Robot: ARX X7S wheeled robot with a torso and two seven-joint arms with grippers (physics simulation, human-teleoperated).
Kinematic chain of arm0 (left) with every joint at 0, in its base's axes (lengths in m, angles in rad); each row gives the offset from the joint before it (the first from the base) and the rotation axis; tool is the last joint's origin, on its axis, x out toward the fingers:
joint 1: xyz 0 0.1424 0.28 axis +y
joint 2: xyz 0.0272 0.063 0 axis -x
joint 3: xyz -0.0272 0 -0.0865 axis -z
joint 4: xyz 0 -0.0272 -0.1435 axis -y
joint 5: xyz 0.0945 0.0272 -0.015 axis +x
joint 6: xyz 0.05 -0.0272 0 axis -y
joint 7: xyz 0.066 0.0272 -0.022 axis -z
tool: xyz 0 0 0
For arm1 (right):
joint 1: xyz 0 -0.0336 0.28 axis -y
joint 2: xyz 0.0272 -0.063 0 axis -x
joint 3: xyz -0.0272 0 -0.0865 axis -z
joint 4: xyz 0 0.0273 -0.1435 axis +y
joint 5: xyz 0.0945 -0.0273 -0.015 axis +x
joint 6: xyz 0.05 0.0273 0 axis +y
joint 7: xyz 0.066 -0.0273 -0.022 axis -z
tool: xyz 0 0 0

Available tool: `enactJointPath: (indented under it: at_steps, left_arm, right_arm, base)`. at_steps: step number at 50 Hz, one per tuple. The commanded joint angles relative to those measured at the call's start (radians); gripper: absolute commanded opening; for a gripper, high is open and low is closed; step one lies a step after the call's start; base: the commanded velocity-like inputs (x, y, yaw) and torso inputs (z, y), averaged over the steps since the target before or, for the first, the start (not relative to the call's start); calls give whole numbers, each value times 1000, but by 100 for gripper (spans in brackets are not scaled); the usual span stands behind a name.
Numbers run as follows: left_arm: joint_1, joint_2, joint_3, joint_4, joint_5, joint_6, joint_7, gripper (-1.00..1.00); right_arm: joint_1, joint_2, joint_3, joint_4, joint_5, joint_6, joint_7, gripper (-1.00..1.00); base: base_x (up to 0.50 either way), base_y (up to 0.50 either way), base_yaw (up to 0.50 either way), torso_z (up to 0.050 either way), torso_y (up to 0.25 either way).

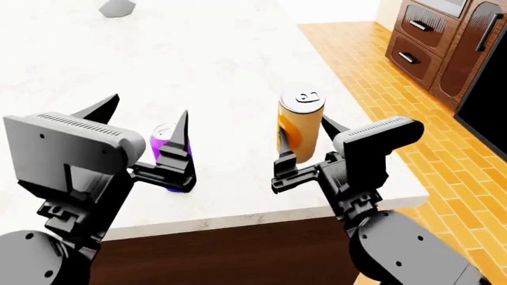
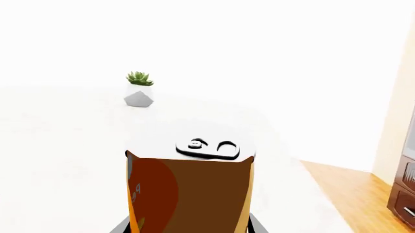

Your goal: Move the drinks to the dining counter.

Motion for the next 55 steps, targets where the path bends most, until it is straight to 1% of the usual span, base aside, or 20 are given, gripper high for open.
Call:
enactJointPath:
  at_steps: [1, 5, 21, 40, 41, 55]
  left_arm:
    - [5, -5, 1, 11, -4, 3, -6, 100]
    - [7, -4, 11, 7, 8, 8, 0, 100]
    - [10, -5, 26, 2, 16, 19, 6, 100]
    - [9, -9, 33, -8, 19, 30, 10, 100]
    - [10, -9, 34, -9, 20, 31, 10, 100]
    - [16, -12, 38, -9, 21, 39, 9, 100]
  right_arm:
    - [-19, -42, -26, 112, -55, -70, -55, -100]
    - [-34, -49, -24, 142, -68, -113, -68, -100]
    - [-59, -73, -29, 225, -93, -185, -89, -100]
    - [-50, -73, -39, 228, -91, -169, -89, -100]
    - [-51, -72, -39, 228, -91, -165, -85, 100]
    - [-57, -69, -37, 216, -84, -162, -76, 100]
  base:
    - [0, 0, 0, 0, 0]
    - [0, 0, 0, 0, 0]
    - [0, 0, 0, 0, 0]
    - [0, -2, 0, 0, 0]
    - [-17, 2, 0, 0, 0]
    - [0, 0, 0, 0, 0]
